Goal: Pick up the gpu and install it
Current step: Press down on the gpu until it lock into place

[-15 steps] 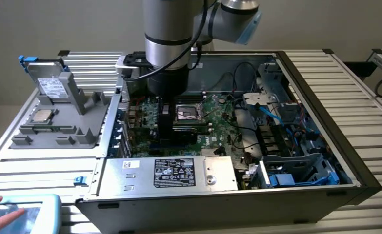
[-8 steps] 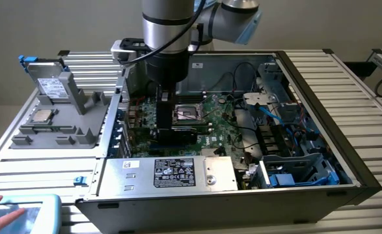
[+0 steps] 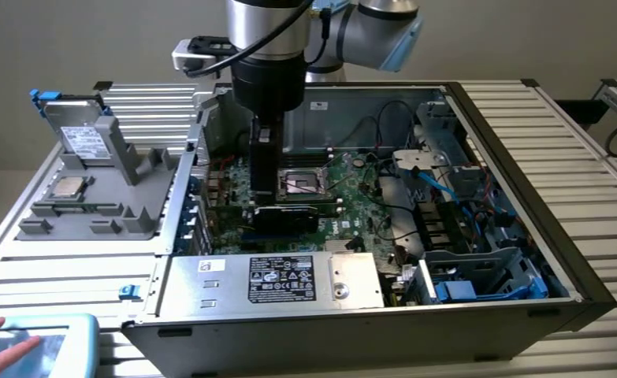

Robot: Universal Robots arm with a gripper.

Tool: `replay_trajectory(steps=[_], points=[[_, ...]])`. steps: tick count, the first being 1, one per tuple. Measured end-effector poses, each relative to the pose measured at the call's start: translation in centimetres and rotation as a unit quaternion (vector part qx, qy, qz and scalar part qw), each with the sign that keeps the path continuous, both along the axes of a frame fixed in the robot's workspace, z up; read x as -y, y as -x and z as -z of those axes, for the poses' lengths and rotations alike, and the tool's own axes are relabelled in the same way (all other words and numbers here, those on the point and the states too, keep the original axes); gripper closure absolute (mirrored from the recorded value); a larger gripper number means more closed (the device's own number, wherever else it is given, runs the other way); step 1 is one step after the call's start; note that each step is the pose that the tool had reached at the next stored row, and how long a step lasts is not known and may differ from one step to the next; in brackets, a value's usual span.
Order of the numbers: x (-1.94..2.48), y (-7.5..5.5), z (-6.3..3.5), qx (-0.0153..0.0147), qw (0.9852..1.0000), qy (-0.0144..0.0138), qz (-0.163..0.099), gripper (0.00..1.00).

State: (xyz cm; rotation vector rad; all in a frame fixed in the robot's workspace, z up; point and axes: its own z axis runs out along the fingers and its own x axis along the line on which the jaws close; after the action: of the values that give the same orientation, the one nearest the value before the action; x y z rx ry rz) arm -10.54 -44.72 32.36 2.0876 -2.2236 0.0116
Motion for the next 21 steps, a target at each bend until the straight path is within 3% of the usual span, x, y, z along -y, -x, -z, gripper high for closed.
replay_trajectory(steps=[21], points=[[0.0, 0.0, -7.01, 0.0, 1.0, 0.0, 0.0, 0.02]])
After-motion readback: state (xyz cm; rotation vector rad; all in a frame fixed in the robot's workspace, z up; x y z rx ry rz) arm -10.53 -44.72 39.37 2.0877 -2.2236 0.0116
